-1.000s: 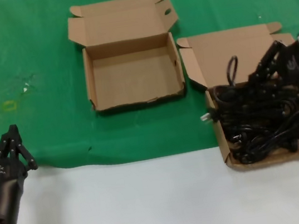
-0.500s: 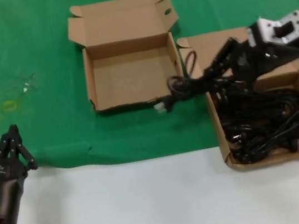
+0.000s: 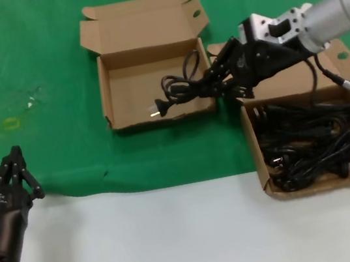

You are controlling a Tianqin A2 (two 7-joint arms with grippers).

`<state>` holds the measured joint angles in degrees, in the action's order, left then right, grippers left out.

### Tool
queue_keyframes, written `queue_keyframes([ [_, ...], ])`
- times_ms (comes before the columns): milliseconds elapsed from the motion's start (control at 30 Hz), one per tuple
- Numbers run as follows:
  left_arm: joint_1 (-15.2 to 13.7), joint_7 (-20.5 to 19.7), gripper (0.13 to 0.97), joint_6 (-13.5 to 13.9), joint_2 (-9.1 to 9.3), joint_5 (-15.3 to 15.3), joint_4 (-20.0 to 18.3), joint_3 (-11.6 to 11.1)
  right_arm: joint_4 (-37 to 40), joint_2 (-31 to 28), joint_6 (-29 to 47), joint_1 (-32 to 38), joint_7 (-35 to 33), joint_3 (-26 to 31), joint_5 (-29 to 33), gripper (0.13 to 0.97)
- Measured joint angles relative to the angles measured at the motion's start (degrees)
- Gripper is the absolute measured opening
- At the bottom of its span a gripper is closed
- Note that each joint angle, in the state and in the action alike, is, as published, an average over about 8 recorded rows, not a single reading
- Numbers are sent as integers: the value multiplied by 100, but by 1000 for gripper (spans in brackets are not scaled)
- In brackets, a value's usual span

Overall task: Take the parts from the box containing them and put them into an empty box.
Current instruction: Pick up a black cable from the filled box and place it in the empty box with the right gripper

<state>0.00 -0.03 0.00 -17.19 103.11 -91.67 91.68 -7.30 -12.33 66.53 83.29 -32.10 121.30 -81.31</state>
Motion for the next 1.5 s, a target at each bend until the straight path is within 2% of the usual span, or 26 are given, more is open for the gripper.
queue_keyframes([
  [167,0,0,144,0,0,0,0,0,414,299,-409,165,-161,-1,82,218],
  [400,0,0,144,0,0,0,0,0,604,602,-950,222,-195,6,186,218],
  [1267,0,0,144,0,0,0,0,0,680,1135,-2162,-28,-364,-186,221,217],
  [1500,0,0,144,0,0,0,0,0,587,1209,-2406,-148,-392,-1,-35,217],
])
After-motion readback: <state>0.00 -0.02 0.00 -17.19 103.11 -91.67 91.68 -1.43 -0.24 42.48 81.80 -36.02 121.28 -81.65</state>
